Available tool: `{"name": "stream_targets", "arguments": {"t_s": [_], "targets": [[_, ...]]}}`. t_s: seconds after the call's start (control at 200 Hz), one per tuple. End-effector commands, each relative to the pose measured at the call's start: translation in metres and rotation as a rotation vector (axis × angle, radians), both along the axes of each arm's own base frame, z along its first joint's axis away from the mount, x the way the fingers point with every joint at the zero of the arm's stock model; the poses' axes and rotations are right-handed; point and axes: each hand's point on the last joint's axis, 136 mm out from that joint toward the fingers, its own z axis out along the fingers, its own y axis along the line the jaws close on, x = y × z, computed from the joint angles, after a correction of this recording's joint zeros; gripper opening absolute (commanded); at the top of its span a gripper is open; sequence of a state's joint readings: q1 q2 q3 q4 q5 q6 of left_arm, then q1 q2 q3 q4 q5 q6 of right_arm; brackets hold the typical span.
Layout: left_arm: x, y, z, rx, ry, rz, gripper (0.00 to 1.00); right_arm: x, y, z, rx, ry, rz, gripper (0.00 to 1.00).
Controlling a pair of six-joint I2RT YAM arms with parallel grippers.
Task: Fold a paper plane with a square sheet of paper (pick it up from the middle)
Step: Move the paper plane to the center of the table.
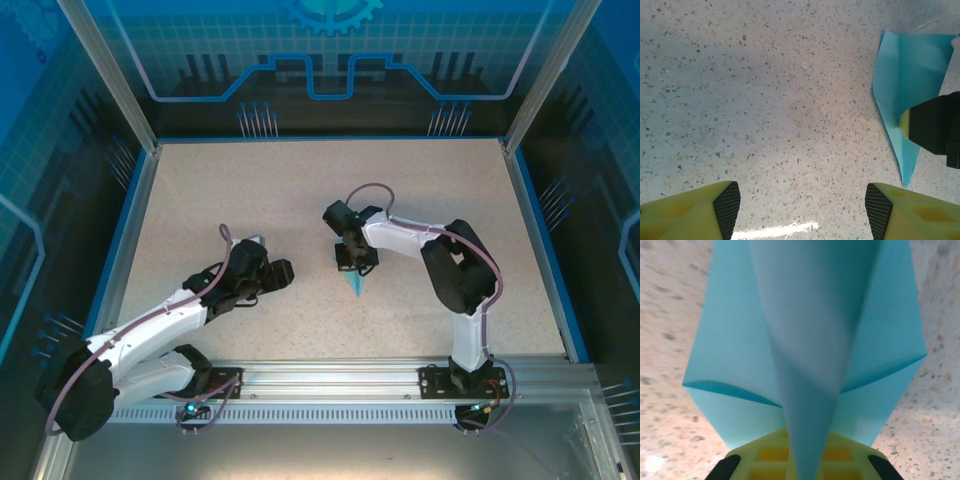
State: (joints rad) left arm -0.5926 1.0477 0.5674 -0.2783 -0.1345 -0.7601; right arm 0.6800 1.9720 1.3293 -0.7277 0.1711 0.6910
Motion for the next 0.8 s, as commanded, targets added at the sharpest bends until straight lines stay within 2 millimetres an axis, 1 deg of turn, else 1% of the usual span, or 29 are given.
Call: {"name": "stream_targets", "arguments": {"t_s": [0.0, 0.09, 0.135, 0.2, 0.285, 0.325, 0.405, 0.465, 0.55, 0.625, 0.655, 0.685, 0.795], "targets": [[-0.003, 0.002, 0.0, 0.002, 0.018, 0.002, 0.71, -0.003, 0.005, -0.017, 0.03, 0.042, -0.055, 0.07], [-0.003, 0.004, 0.001, 0.011, 0.018, 0.004, 0.72, -0.005, 0.004, -0.019, 0.023, 0.049, -0.056, 0.1], [-0.003, 0.004, 0.002, 0.013, 0.017, 0.003, 0.73, -0.004, 0.003, -0.012, 0.02, 0.03, -0.056, 0.13], [-0.003, 0.005, 0.003, 0.013, 0.014, 0.004, 0.73, 0.0, 0.002, 0.001, 0.028, -0.001, -0.05, 0.14], [-0.002, 0.005, 0.003, 0.019, 0.011, 0.003, 0.73, 0.003, 0.003, 0.023, 0.049, -0.032, -0.028, 0.2], [-0.002, 0.006, 0.004, 0.025, 0.006, 0.004, 0.73, 0.004, 0.002, 0.035, 0.059, -0.056, -0.018, 0.24], [-0.002, 0.009, 0.009, 0.033, -0.021, 0.004, 0.77, 0.005, -0.002, 0.059, 0.08, -0.116, -0.015, 0.42], [-0.002, 0.013, 0.013, 0.041, -0.045, 0.007, 0.79, 0.003, -0.006, 0.077, 0.11, -0.167, -0.009, 0.5], [-0.002, 0.02, 0.018, 0.063, -0.073, 0.019, 0.83, 0.002, -0.011, 0.103, 0.151, -0.251, 0.005, 0.52], [-0.002, 0.026, 0.02, 0.088, -0.086, 0.031, 0.86, -0.001, -0.023, 0.127, 0.155, -0.334, 0.0, 0.55], [-0.001, 0.028, 0.022, 0.096, -0.091, 0.034, 0.87, -0.002, -0.029, 0.133, 0.144, -0.364, -0.005, 0.57], [-0.001, 0.03, 0.022, 0.107, -0.093, 0.041, 0.87, -0.003, -0.038, 0.143, 0.131, -0.405, -0.015, 0.58], [0.002, 0.038, 0.025, 0.145, -0.107, 0.062, 0.91, -0.009, -0.075, 0.168, 0.063, -0.553, -0.074, 0.6]]}}
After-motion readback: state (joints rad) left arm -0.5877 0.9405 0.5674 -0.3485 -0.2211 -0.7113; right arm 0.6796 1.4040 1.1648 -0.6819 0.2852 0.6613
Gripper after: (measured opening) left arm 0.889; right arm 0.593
